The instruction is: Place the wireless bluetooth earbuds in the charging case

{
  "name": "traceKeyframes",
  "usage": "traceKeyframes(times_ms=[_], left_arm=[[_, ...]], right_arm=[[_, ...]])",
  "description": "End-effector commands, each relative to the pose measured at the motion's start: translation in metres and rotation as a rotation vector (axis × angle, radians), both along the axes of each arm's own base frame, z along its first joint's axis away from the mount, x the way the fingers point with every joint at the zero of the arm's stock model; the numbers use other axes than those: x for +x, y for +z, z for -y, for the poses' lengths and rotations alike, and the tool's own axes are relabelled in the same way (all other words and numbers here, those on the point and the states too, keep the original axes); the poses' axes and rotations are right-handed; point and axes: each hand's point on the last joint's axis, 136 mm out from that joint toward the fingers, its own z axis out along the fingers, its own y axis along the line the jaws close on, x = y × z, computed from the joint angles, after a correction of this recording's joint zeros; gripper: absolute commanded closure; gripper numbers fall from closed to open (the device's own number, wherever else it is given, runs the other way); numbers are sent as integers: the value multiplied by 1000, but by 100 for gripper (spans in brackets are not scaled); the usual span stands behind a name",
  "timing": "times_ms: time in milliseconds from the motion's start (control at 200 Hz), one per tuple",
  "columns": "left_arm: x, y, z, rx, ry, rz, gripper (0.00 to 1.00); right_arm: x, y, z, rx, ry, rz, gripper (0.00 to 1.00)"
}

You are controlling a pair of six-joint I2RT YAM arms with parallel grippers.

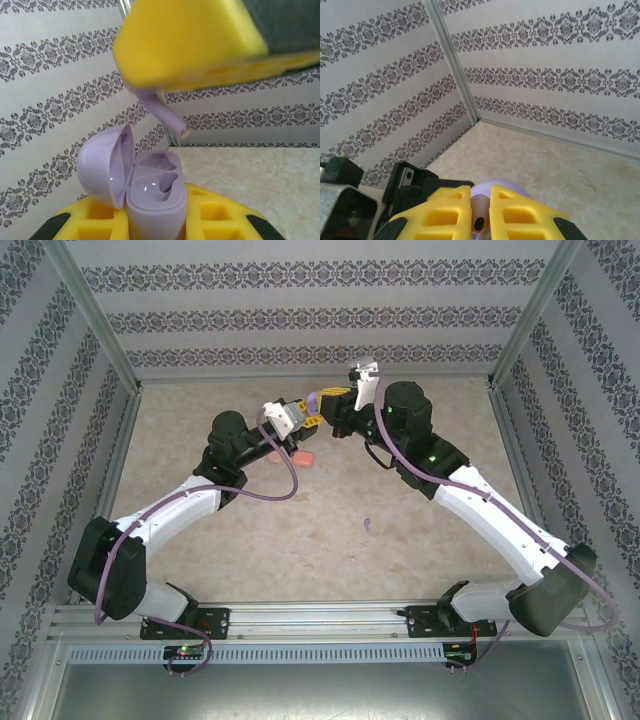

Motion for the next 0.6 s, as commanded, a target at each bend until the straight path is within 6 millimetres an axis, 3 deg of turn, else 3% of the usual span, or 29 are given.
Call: traceKeyframes(times_ms=[0, 595], left_arm=[[-7, 18, 6, -21, -35, 27, 100], [-9, 28, 7, -65, -62, -15, 100]], right_arm=[[-1, 11, -2, 39, 2, 39, 86], [3, 2, -1, 51, -30, 41, 87]])
